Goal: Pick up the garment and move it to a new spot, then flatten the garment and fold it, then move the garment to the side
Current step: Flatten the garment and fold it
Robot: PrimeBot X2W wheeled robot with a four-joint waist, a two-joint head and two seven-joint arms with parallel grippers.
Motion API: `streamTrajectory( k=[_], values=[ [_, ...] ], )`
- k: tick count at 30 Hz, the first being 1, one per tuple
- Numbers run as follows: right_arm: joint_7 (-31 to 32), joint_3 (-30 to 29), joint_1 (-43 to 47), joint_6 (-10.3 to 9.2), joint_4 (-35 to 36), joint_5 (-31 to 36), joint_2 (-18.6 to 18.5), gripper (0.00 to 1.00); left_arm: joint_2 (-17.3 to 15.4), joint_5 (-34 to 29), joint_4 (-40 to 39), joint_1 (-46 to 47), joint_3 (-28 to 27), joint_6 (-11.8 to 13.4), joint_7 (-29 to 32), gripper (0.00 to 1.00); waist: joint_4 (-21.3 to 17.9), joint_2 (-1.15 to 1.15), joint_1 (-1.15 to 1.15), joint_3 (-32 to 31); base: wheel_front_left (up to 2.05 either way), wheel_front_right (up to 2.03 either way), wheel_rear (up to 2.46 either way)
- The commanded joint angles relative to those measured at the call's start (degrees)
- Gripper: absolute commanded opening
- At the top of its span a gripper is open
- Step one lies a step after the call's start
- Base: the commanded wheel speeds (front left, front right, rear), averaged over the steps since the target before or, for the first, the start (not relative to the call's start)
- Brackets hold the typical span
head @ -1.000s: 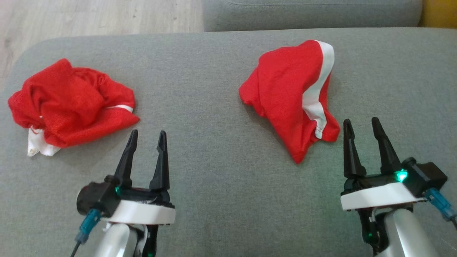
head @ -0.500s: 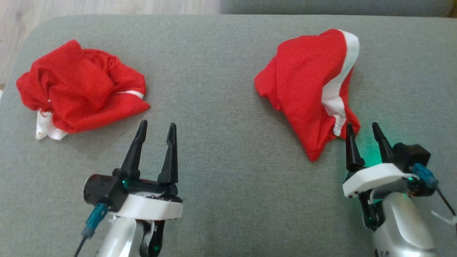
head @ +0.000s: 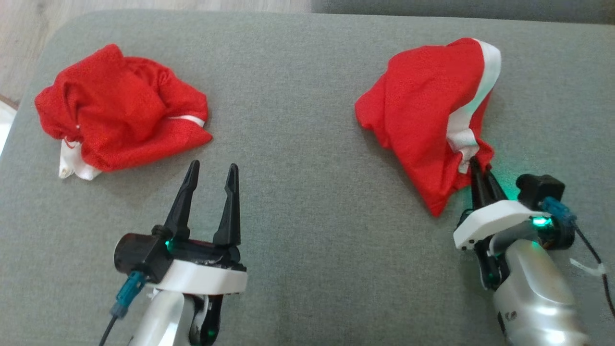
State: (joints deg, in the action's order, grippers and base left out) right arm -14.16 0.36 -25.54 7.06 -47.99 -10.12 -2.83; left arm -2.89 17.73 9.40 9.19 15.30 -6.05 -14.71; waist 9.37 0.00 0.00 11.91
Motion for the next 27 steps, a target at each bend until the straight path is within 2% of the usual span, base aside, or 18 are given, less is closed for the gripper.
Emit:
streamTrajectory(
  k=[1,4,9,12,20,22,26,27],
  values=[
    [-0.74,0.91,-1.6,0.43,2.0,-0.52,-0.05,0.0,0.01,0.22,-1.41,1.6,-1.65,0.25,-0.29,1.0,-0.49,0.0,0.0,-0.58,0.0,0.0,0.0],
    [-0.81,-2.99,-2.1,0.43,6.64,-0.24,-0.05,0.0,0.01,0.44,-1.52,1.28,-1.86,0.38,-0.29,1.0,-1.44,0.0,0.0,-1.58,0.0,0.0,0.0],
    [-0.83,-11.38,-4.26,0.43,14.58,4.43,-0.16,0.0,0.01,0.82,-1.64,0.54,-1.72,0.45,-0.29,1.0,-2.44,0.0,0.0,-3.73,0.0,0.0,0.0],
    [-0.82,-13.34,-7.35,0.43,17.51,7.47,-0.91,0.0,0.01,1.56,-1.97,0.03,-1.55,0.71,-0.29,1.0,-2.6,0.0,0.0,-4.92,0.0,0.0,0.0],
    [-0.08,-11.74,-19.05,0.43,23.23,13.74,-4.02,0.0,0.01,3.11,-3.07,-1.3,-1.54,1.54,-0.29,1.0,-0.62,0.0,0.0,-7.63,0.0,0.0,0.0],
    [-0.17,-9.03,-20.25,0.43,25.17,13.96,-3.57,0.0,0.01,3.5,-3.4,-1.77,-1.71,1.73,-0.29,1.0,0.01,0.0,0.0,-7.93,0.0,0.0,0.0],
    [-0.25,1.18,-17.18,0.43,27.54,13.28,-2.56,0.0,0.01,3.96,-3.78,-2.72,-2.08,1.95,-0.29,1.0,0.84,0.0,0.0,-7.94,0.0,0.0,0.0],
    [-0.25,1.18,-17.18,0.43,27.54,13.28,-2.56,0.0,0.01,3.96,-3.78,-2.72,-2.08,1.95,-0.29,1.0,0.84,0.0,0.0,-7.94,0.0,0.0,0.0]
  ],
)
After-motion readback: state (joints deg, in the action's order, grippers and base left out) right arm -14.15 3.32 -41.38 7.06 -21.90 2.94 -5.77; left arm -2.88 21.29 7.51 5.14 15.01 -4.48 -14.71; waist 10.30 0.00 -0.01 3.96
